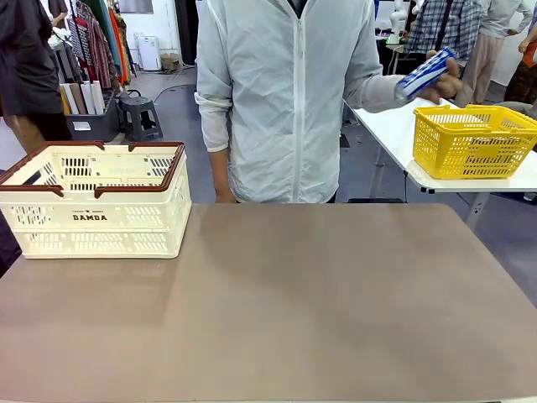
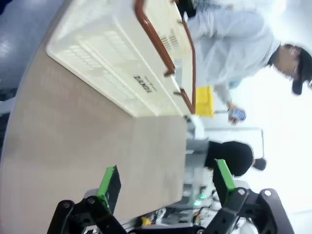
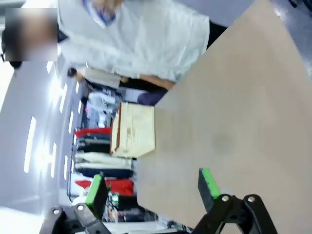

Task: Place the drinks into the Shopping basket.
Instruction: Pick up one drink and place it into the Shopping basket.

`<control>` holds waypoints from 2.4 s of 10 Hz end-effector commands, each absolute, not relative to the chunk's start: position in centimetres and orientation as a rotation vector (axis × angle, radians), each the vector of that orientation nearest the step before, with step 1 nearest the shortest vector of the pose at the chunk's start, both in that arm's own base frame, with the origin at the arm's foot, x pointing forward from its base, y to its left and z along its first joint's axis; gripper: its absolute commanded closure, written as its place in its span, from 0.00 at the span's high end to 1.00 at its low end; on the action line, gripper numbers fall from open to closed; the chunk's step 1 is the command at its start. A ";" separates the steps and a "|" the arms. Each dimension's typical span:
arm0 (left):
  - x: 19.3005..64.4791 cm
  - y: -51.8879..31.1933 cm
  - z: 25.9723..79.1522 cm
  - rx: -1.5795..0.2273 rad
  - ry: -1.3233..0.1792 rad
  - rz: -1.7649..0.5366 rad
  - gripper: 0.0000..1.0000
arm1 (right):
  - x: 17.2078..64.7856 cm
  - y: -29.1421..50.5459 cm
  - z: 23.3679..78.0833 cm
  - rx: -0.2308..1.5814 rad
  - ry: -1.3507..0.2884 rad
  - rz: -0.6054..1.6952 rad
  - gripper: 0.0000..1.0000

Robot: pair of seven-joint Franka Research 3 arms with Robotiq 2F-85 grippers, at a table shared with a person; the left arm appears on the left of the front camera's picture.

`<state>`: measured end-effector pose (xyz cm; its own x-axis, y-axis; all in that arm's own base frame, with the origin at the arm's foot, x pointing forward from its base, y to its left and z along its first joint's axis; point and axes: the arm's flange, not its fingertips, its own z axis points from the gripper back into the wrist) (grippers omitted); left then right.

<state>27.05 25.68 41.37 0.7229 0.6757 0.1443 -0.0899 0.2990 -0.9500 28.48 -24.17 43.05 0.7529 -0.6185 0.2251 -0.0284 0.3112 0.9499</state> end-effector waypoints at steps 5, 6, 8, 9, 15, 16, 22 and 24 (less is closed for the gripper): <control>27.3 25.5 40.0 -1.211 -0.634 0.580 1.00 | 28.3 -24.4 42.1 1.222 -0.657 -0.459 1.00; 27.3 25.5 40.0 -1.211 -0.634 0.580 1.00 | 28.3 -24.4 42.1 1.222 -0.657 -0.459 1.00; 27.3 25.5 40.0 -1.211 -0.634 0.580 1.00 | 28.3 -24.4 42.1 1.222 -0.657 -0.459 1.00; 27.3 25.5 40.0 -1.211 -0.634 0.580 1.00 | 28.3 -24.4 42.1 1.222 -0.657 -0.459 1.00; 27.3 25.5 40.0 -1.211 -0.634 0.580 1.00 | 28.3 -24.4 42.1 1.222 -0.657 -0.459 1.00; 27.3 25.5 40.0 -1.211 -0.634 0.580 1.00 | 28.3 -24.4 42.1 1.222 -0.657 -0.459 1.00; 27.3 25.5 40.0 -1.211 -0.634 0.580 1.00 | 29.0 -22.1 42.9 1.090 -0.615 -0.390 1.00; 27.3 25.5 40.0 -1.211 -0.634 0.580 1.00 | 32.9 -15.4 44.5 0.886 -0.508 -0.209 1.00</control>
